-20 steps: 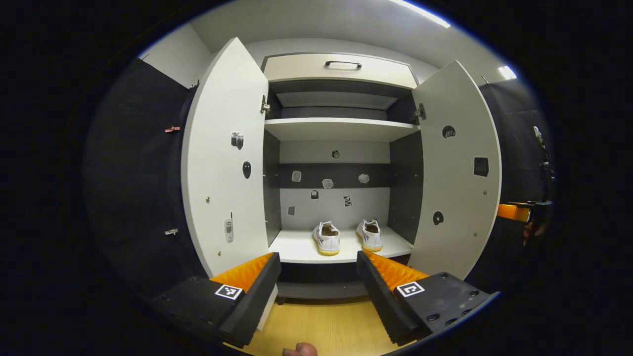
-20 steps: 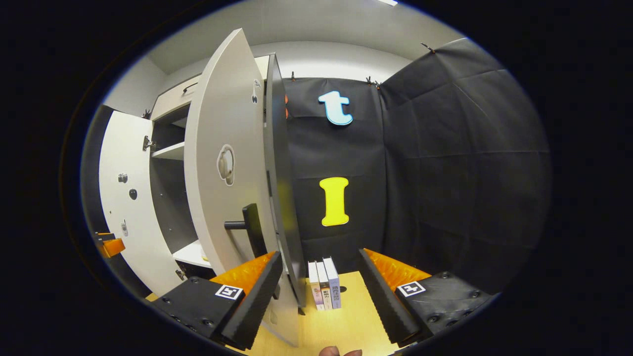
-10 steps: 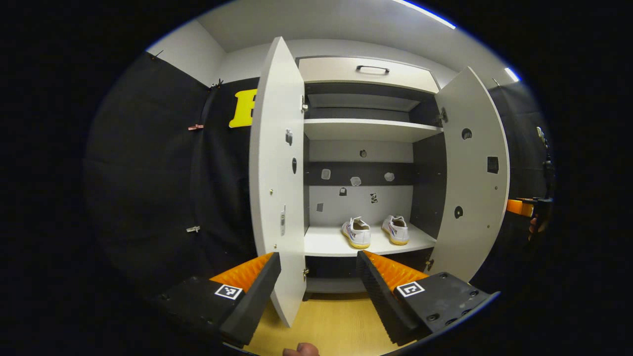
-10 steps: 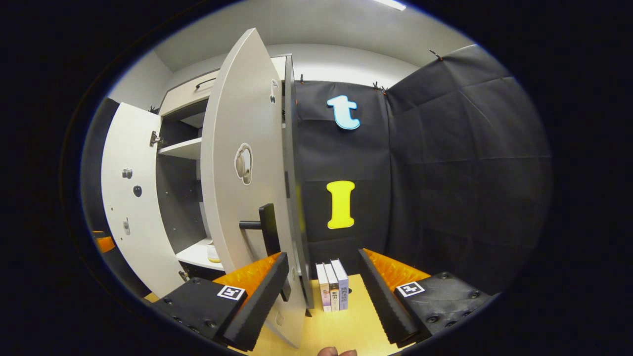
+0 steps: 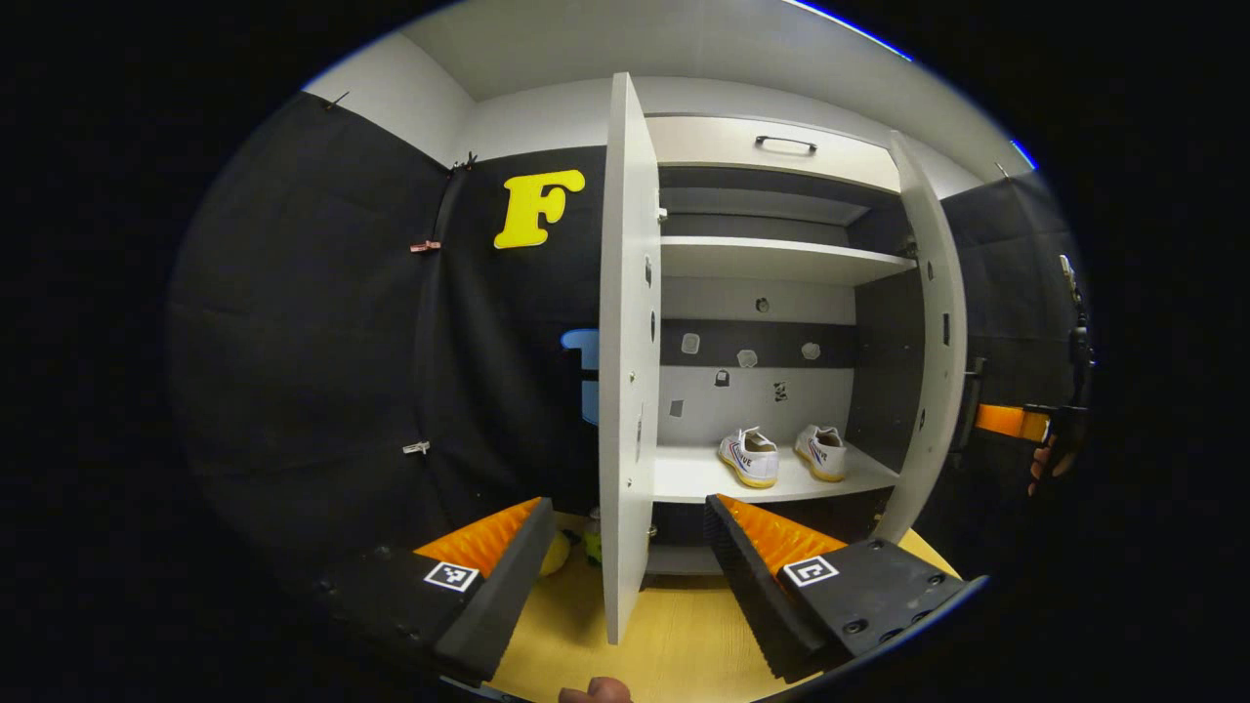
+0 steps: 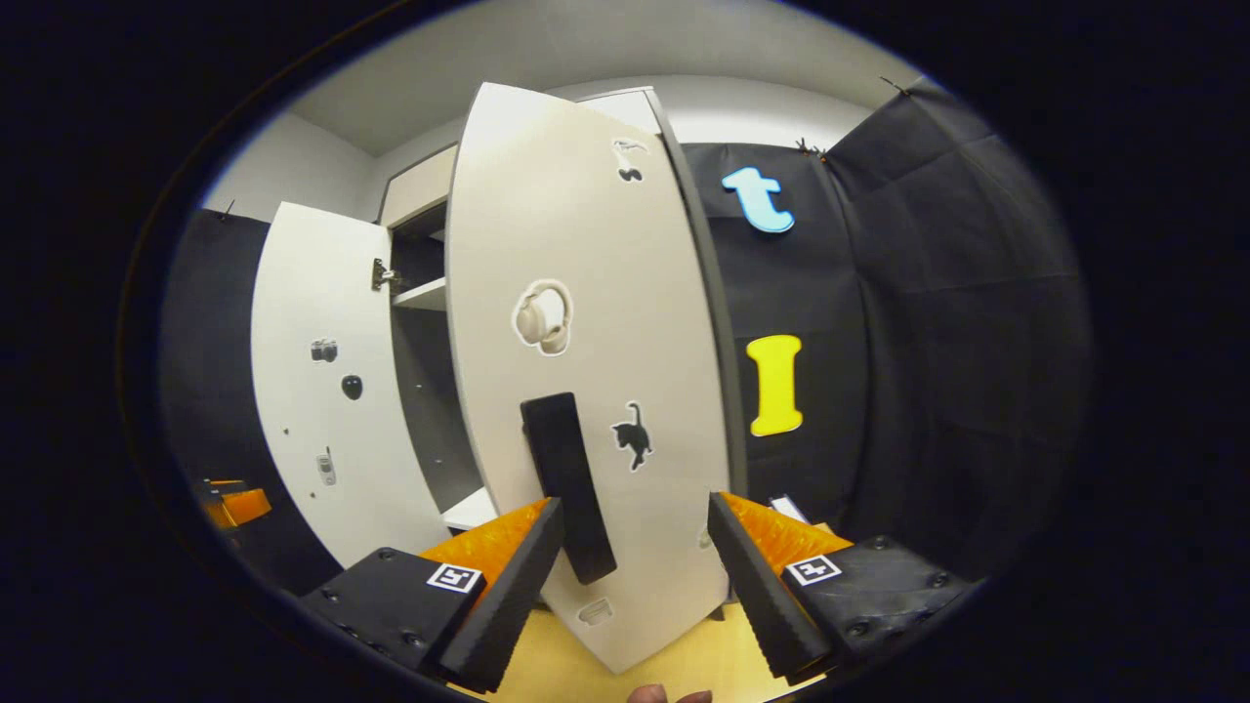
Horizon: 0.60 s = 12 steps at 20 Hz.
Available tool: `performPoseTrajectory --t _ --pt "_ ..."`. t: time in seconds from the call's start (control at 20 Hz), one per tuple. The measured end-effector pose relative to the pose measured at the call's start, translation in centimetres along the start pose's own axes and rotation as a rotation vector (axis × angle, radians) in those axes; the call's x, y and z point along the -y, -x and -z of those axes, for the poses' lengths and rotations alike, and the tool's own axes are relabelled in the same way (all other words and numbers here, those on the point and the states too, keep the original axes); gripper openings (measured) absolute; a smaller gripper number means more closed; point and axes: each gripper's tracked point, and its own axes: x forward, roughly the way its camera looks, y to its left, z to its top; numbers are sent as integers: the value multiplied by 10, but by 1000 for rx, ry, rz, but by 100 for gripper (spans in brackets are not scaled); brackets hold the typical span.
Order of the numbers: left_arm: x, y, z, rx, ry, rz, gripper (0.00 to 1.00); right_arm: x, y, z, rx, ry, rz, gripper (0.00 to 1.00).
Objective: Grab one shoe with the right hand and put it into the shoe cabinet, grab the other shoe with the left hand and put it into the shoe cabinet; then close the right door with the right hand and the left door with the left hand.
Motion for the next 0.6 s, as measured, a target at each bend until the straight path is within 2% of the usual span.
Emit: performPoseTrajectory --t 0.3,0.6 --pt "-23 -5 0 -13 19 -23 97 -43 16 6 -7 29 -62 98" --pt "-56 -15 -15 19 8 -77 97 -39 38 17 -35 32 -54 98"
